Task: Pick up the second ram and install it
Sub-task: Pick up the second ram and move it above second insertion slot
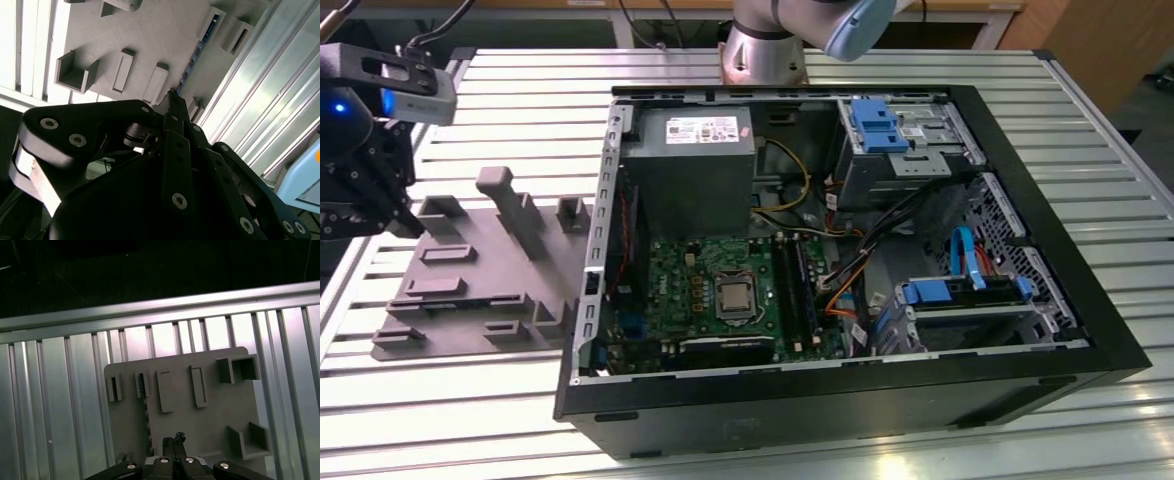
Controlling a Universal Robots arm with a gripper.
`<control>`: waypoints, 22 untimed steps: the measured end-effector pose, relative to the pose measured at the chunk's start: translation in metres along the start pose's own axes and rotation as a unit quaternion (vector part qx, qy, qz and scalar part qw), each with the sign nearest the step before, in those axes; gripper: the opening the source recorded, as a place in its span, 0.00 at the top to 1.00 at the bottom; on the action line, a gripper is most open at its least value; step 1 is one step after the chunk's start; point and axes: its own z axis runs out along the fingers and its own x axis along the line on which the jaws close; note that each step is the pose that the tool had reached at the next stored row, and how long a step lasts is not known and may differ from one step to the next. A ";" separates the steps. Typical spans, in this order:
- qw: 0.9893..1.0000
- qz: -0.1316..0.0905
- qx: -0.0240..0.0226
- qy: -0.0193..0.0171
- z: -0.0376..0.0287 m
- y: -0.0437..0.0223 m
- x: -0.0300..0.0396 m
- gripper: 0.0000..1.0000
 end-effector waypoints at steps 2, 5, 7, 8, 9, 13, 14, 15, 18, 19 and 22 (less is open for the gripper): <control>1.000 0.000 0.000 0.000 0.0005 0.0000 0.0000 0.89; 1.000 0.000 0.000 0.000 0.0013 0.0000 0.0001 0.89; 1.000 0.000 0.000 0.000 0.0018 -0.0001 0.0001 0.89; 1.000 0.000 0.000 0.000 0.0021 -0.0001 0.0001 0.89; 1.000 0.000 0.000 0.000 0.0024 -0.0001 0.0001 0.89; 1.000 0.000 0.000 0.000 0.0036 -0.0002 0.0001 0.89; 1.000 0.000 0.000 0.000 0.0039 -0.0002 0.0002 0.89; 1.000 0.000 0.000 0.000 0.0041 -0.0002 0.0002 0.89; 1.000 0.000 0.000 0.000 0.0050 -0.0002 0.0002 0.89; 1.000 0.000 0.000 0.000 0.0053 -0.0003 0.0002 0.89; 1.000 0.000 0.000 0.000 0.0062 -0.0003 0.0003 0.89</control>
